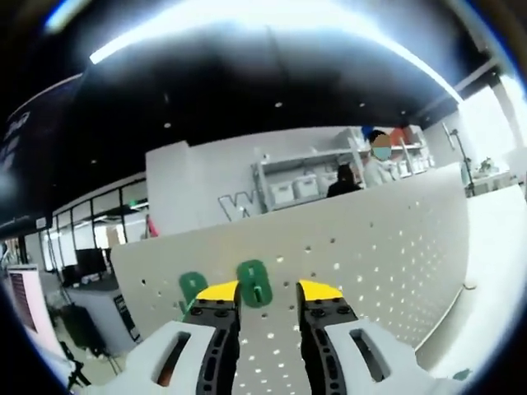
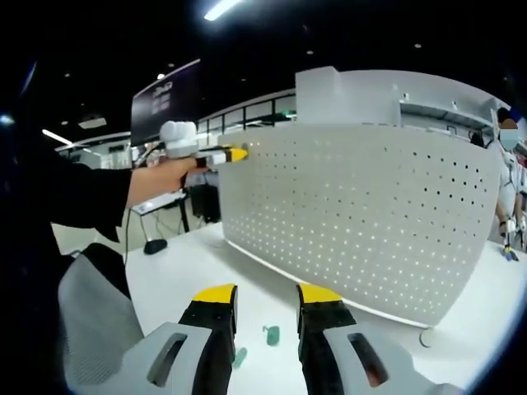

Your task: Insert the hook assembly into the mounting plate slot until the hook locks in place.

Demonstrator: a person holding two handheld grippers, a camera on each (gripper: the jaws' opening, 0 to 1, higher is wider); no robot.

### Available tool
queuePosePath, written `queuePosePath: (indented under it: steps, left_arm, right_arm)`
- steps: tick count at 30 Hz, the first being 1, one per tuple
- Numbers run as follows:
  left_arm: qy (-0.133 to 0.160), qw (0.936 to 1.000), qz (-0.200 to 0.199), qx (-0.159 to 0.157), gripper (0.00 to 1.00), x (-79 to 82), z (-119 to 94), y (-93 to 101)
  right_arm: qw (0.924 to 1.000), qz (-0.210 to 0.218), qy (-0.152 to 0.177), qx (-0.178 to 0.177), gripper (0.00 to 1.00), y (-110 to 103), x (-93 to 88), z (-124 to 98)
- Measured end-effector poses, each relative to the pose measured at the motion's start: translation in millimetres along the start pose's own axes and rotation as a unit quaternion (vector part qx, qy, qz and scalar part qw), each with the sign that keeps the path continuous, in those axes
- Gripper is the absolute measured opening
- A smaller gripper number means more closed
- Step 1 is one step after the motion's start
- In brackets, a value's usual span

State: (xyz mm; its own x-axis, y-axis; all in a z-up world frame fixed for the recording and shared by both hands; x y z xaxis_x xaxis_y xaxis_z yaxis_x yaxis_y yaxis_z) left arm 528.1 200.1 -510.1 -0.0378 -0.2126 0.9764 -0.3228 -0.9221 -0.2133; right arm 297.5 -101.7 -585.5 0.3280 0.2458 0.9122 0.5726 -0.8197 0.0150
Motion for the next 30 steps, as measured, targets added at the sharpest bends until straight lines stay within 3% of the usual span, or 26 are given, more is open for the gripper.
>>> queuePosePath:
  steps: [13, 20, 30]
  left_arm:
    - [0.003, 0.9993, -0.017, -0.033, 0.47, 5.1, -31.0, 7.8]
    - [0.007, 0.9985, -0.029, -0.046, 0.47, 4.5, -48.3, 11.9]
    - [-0.005, 0.9974, -0.041, -0.058, 0.5, -12.0, -79.1, 20.9]
  right_arm:
    - [1.0, -0.002, 0.003, 0.002, 0.28, -0.2, 3.0, -0.3]
    - [1.0, -0.005, 0.003, 0.005, 0.27, -1.0, 3.4, 1.2]
    - [1.0, -0.005, 0.001, 0.006, 0.27, 0.8, 2.5, 1.8]
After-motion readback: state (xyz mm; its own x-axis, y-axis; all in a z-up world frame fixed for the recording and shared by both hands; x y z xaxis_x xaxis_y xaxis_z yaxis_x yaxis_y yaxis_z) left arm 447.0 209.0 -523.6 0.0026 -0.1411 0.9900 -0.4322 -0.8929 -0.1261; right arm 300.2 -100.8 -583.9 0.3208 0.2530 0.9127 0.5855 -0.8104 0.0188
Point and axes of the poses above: the point that each gripper's makers call its tool centre point, and the gripper's own axes: z roughly forward along the fingers, y roughly to its right, x roughly out of its top, the point moved 7 cm from there along -z, roughly backward along the fingers, and after that the axes turned 8 degrees about -y, right-handed, at the moved point
